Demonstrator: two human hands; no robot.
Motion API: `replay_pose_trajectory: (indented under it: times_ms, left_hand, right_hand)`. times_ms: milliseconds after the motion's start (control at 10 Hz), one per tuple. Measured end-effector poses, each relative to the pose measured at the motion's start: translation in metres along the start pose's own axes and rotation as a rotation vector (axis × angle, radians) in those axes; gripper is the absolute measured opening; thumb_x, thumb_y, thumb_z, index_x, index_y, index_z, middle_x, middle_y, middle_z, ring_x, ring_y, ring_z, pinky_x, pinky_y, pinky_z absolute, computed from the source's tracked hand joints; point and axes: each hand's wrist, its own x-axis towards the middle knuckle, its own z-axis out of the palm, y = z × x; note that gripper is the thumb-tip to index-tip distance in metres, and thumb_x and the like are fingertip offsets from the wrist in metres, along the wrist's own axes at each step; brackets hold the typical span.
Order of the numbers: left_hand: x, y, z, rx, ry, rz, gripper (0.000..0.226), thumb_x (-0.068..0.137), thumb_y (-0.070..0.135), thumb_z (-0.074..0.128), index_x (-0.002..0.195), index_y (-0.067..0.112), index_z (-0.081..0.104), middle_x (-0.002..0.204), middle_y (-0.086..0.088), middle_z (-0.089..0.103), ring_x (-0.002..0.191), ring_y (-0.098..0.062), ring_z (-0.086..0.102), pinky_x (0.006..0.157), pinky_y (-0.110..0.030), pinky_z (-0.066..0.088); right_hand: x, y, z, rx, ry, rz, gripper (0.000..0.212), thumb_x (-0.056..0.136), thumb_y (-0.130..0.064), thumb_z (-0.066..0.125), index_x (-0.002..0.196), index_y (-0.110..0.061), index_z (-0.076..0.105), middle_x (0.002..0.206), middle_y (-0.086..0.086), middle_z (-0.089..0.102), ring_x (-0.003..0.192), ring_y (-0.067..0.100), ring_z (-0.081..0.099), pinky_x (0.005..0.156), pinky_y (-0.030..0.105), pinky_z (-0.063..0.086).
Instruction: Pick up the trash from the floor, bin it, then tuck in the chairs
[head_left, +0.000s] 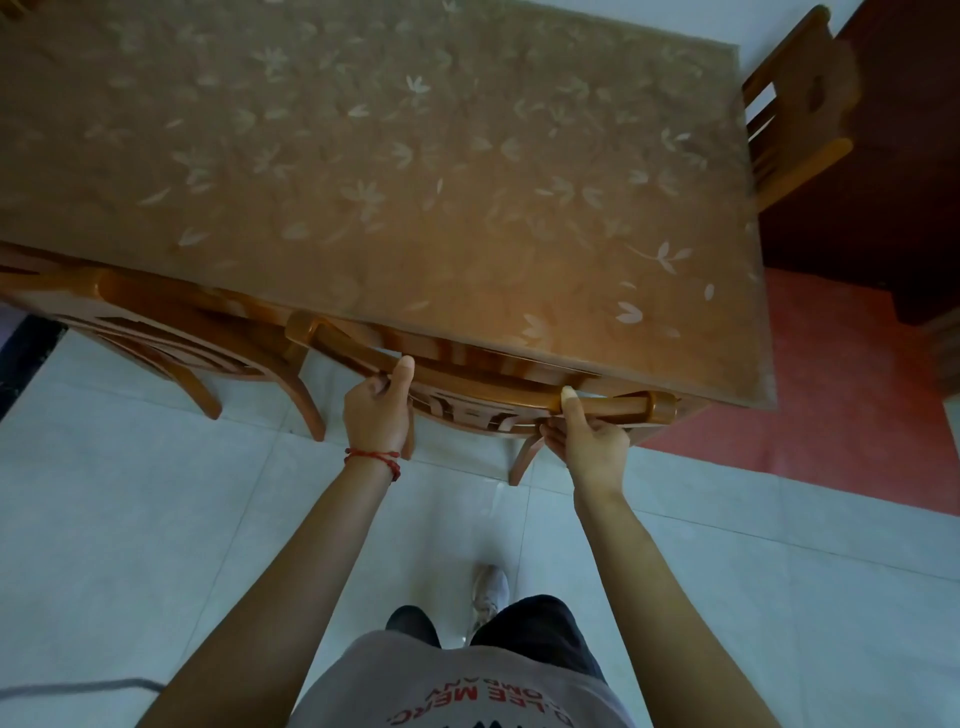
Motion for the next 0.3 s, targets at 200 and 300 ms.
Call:
replay_pose_trajectory:
  times_ms: [200,300]
  left_hand:
    - [-0.012,0.002,-0.008,0.11,-0.032,0.091,0.046,0.092,0.036,0.048,0.09,-0.008,0.06,0.094,-0.03,0.063,0.097,-0.042,0.057,0.083,-0.042,0.046]
    - [-0.03,0.001,-0.02,0.187,-0.062,0.096,0.039,0.092,0.025,0.051,0.12,-0.002,0.053,0.121,-0.02,0.059,0.113,-0.032,0.053,0.088,-0.032,0.04]
  right_hand:
    - [-0.012,0.003,-0.008,-0.144,-0.047,-0.066,0.037,0.089,-0.043,0.051,0.066,-0.017,0.063,0.073,0.002,0.067,0.086,0.025,0.065,0.09,0.044,0.05]
    - [-0.027,0.003,-0.014,-0.269,-0.057,-0.15,0.034,0.092,-0.039,0.047,0.093,-0.012,0.068,0.085,-0.001,0.066,0.093,0.021,0.062,0.083,0.032,0.045]
